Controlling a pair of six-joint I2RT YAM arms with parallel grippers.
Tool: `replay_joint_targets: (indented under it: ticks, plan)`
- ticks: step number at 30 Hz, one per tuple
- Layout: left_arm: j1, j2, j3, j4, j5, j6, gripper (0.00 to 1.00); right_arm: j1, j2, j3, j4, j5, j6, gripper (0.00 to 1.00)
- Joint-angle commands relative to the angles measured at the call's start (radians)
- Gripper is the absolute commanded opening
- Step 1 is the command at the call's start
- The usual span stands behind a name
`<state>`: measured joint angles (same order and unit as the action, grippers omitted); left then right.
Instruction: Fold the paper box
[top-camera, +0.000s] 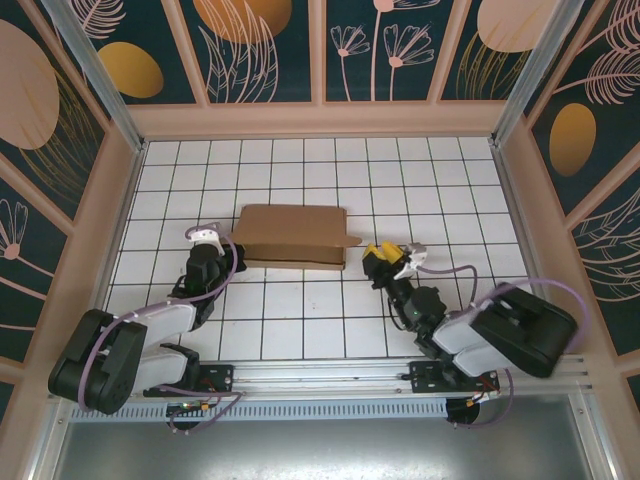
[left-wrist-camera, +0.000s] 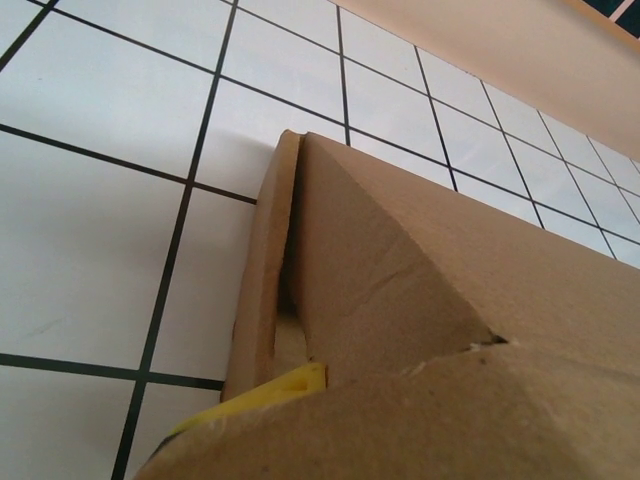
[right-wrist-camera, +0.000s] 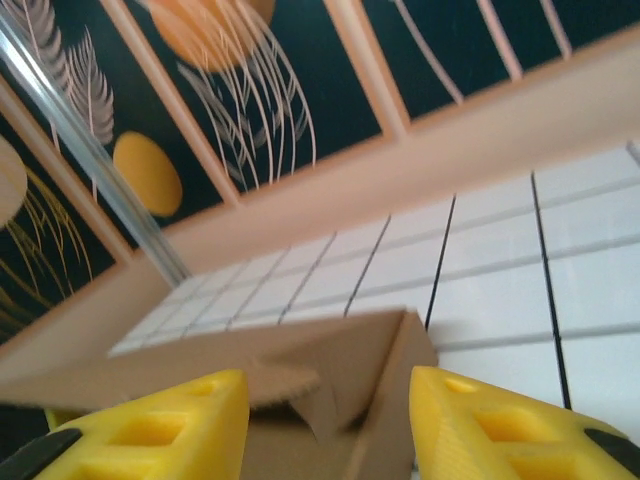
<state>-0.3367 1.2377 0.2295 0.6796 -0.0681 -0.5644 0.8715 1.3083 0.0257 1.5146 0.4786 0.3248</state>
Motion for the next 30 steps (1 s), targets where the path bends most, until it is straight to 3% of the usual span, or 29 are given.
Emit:
replay_joint_targets:
  ticks: [1, 3, 8, 9, 11, 13, 15, 17, 20, 23, 30]
  plan:
    - [-0.021, 0.013, 0.031, -0.064, 0.007, 0.035, 0.02, -0.044, -0.212, 0.177, -0.473, 0.047, -0.012, 0.45]
    - [-0.023, 0.007, 0.031, -0.066, 0.002, 0.035, 0.02, -0.126, -0.263, 0.318, -0.771, -0.065, 0.050, 0.41]
    - [-0.022, -0.001, 0.027, -0.068, -0.011, 0.051, 0.02, -0.222, -0.216, 0.524, -0.982, -0.358, -0.073, 0.15]
    - [-0.022, 0.000, 0.027, -0.069, -0.009, 0.049, 0.02, -0.231, -0.192, 0.564, -1.015, -0.371, -0.071, 0.07]
    - [-0.022, -0.001, 0.029, -0.068, -0.009, 0.044, 0.02, -0.275, -0.140, 0.663, -1.140, -0.356, 0.000, 0.03]
    - [-0.022, -0.006, 0.031, -0.072, -0.007, 0.044, 0.02, -0.358, -0.070, 0.763, -1.306, -0.468, 0.099, 0.07]
    - [-0.021, -0.011, 0.037, -0.082, -0.007, 0.045, 0.02, -0.439, 0.017, 0.833, -1.395, -0.685, 0.174, 0.14]
    - [-0.022, -0.017, 0.037, -0.086, -0.007, 0.051, 0.02, -0.479, 0.088, 0.855, -1.395, -0.874, 0.238, 0.24]
    - [-0.023, -0.014, 0.037, -0.081, -0.005, 0.051, 0.02, -0.483, 0.189, 0.872, -1.363, -1.059, 0.344, 0.36]
    - [-0.022, -0.009, 0.041, -0.080, 0.005, 0.051, 0.02, -0.486, 0.235, 0.830, -1.306, -1.085, 0.430, 0.46]
    - [-0.022, -0.005, 0.041, -0.071, 0.021, 0.052, 0.01, -0.466, 0.330, 0.774, -1.132, -1.169, 0.543, 0.53]
